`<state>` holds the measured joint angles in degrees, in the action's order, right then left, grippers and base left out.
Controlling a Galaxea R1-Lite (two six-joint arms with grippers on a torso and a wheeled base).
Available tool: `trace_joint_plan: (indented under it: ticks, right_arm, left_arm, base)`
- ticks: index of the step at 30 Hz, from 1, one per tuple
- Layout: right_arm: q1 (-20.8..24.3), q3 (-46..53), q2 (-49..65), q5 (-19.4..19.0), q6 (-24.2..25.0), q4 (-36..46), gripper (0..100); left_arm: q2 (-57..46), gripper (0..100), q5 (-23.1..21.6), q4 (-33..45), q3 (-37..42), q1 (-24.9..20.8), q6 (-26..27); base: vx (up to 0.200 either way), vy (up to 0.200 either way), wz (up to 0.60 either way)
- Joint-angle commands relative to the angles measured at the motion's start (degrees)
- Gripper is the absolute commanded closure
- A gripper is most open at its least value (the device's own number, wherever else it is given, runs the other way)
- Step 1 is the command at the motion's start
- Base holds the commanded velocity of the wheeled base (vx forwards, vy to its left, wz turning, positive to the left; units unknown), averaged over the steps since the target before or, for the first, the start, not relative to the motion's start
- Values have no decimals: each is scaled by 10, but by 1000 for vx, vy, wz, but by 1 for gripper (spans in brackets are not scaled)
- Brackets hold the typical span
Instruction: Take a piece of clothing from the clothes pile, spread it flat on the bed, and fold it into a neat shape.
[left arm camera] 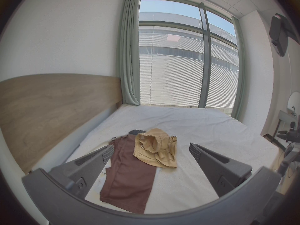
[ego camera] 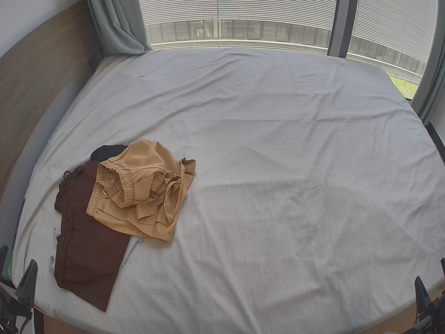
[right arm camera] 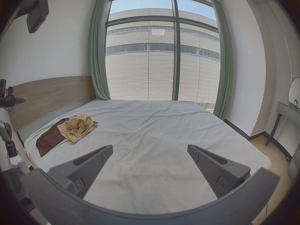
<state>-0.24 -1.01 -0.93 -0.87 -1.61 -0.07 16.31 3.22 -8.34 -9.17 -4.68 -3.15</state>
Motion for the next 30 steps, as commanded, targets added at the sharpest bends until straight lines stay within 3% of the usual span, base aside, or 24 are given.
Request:
trace_joint_plan:
  ticks: [1, 8, 13, 21, 30]
  right_arm:
    - [0, 10, 8, 0, -1, 0, 0]
    - [0, 10, 8, 0, -1, 0, 0]
    - [0, 10, 8, 0, -1, 0, 0]
    - [0, 9, 8, 0, -1, 0, 0]
    - [0, 9, 8, 0, -1, 0, 0]
  left_arm:
    - [65, 0, -8, -1, -13, -38, -21]
    - [138, 0, -45, 0, -59, -49, -83]
    - [173, 0, -53, -5, -65, -52, -93]
    - [210, 0, -150, -6, -84, -45, -93]
    - [276, 0, -158, -19, -86, -45, -113]
  base:
    - [0, 0, 0]
    - [0, 0, 0]
    - [0, 0, 0]
    - [0, 0, 0]
    - [0, 0, 0]
